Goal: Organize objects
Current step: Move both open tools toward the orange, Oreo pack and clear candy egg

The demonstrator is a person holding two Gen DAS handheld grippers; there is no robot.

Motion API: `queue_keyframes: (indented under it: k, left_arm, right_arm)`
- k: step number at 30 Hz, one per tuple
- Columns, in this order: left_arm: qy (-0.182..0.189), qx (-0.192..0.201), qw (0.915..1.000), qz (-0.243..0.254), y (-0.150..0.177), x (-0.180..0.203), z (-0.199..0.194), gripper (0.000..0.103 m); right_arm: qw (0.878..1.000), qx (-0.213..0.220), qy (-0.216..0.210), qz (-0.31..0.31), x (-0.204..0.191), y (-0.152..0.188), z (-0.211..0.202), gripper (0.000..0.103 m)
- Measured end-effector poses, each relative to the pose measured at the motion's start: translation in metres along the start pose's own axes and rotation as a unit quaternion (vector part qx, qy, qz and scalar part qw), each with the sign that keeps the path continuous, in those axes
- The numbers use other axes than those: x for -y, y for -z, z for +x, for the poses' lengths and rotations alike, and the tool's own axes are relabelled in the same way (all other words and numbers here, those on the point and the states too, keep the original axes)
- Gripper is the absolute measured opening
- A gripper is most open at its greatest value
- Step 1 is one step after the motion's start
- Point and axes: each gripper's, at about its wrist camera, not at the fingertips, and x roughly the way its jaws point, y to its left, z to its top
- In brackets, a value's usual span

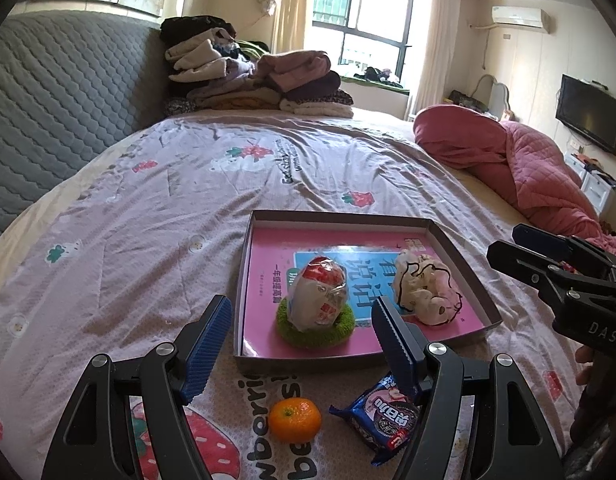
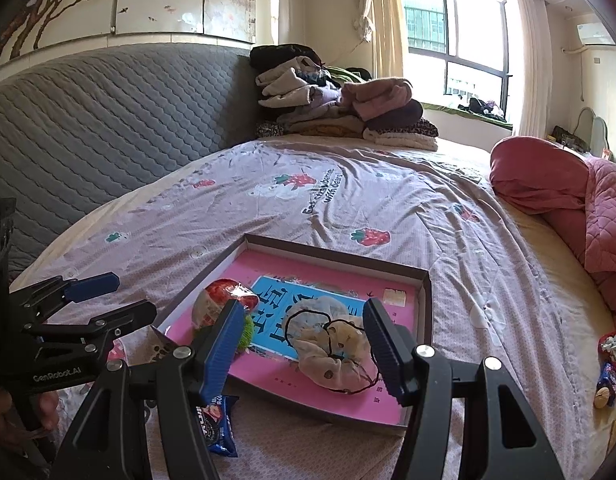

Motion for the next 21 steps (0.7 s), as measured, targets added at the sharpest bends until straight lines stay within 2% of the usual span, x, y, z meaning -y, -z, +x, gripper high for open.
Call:
queue_keyframes:
  k: [21]
  left_arm:
    - [-0.001, 0.017, 0.9998, 0.004, -0.001, 0.003, -0.023, 0.074]
  right_arm:
    - [1.0, 0.028, 0.0, -0.001, -0.005, -0.007, -0.027, 0.062]
